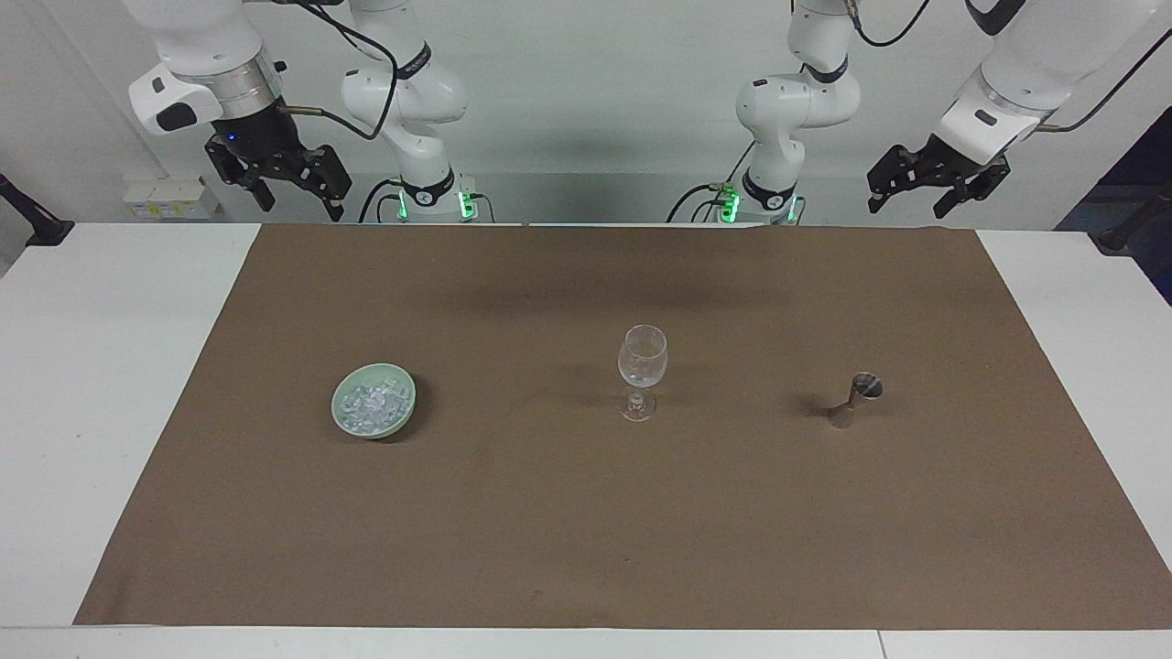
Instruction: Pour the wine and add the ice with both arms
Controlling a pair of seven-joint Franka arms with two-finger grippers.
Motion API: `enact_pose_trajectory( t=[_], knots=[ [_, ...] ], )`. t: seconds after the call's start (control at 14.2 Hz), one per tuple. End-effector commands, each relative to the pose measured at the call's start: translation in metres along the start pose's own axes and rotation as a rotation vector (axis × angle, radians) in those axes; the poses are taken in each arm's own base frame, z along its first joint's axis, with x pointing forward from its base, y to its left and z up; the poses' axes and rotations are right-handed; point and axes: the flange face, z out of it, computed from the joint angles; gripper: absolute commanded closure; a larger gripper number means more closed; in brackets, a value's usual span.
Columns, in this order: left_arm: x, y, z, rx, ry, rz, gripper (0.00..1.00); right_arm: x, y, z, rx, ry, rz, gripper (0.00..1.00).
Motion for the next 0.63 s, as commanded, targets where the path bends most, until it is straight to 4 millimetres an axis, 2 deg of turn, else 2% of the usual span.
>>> enact_pose_trajectory(
  t=[0.0,0.35,0.56],
  knots=[
    [0.004,-0.004,-0.006,-0.008,0.047,0.031,0.00,-0.004,0.004,-0.004,0.009,-0.001,-0.013,0.00],
    [-0.001,-0.012,-0.015,-0.005,0.066,0.029,0.00,-0.004,0.004,-0.005,0.011,0.001,-0.014,0.00],
    [-0.004,-0.007,-0.016,-0.004,0.063,0.037,0.00,-0.004,0.004,-0.005,0.010,0.001,-0.013,0.00]
  ],
)
